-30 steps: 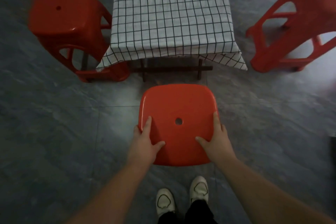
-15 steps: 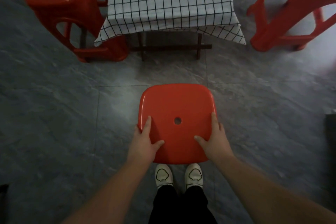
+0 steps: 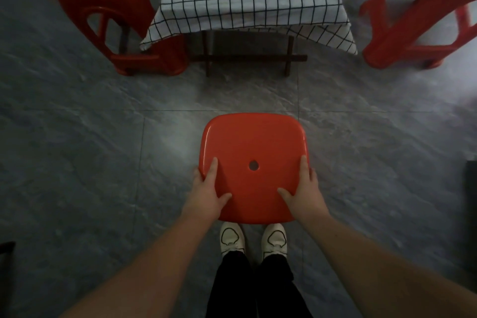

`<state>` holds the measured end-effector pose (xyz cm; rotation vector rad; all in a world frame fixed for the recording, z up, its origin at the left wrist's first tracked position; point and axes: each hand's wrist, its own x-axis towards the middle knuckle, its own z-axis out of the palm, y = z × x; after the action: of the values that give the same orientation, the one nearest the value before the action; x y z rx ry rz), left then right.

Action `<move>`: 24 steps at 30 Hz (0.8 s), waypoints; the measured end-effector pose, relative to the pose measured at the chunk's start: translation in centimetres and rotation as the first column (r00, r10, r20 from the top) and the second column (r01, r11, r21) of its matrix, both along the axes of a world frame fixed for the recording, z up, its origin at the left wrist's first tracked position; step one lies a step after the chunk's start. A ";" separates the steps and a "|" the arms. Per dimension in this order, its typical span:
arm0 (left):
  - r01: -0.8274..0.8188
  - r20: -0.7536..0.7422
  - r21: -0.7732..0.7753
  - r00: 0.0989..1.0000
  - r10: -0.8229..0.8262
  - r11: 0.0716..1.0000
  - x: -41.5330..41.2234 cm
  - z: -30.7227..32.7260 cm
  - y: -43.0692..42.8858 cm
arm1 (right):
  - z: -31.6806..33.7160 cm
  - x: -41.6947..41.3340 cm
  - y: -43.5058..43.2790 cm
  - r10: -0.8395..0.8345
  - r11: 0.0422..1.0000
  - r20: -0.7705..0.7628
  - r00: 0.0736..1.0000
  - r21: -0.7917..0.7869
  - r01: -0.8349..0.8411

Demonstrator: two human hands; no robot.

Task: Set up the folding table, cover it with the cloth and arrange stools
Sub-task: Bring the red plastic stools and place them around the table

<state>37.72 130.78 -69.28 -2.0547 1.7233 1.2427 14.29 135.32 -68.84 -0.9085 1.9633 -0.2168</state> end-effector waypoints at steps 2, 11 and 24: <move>0.051 0.015 0.003 0.999 -0.051 0.999 -0.2 1.1 -0.2 | 1.2 -0.2 -0.4 0.053 0.998 -0.019 0.998 0.032 -0.052; 0.236 0.151 -0.241 0.967 -0.203 0.942 -1.6 19.6 -1.0 | 19.6 -0.2 -1.4 0.212 0.947 -0.122 0.970 -0.221 -0.235; 0.184 0.223 -0.487 0.971 -0.082 0.854 1.5 44.2 4.8 | 45.1 1.4 2.7 0.454 0.719 -0.396 0.798 -0.366 -0.590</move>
<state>39.27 135.54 -25.05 -2.1697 2.2224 0.5533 15.69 138.02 -23.76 -1.8860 1.8281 -0.2484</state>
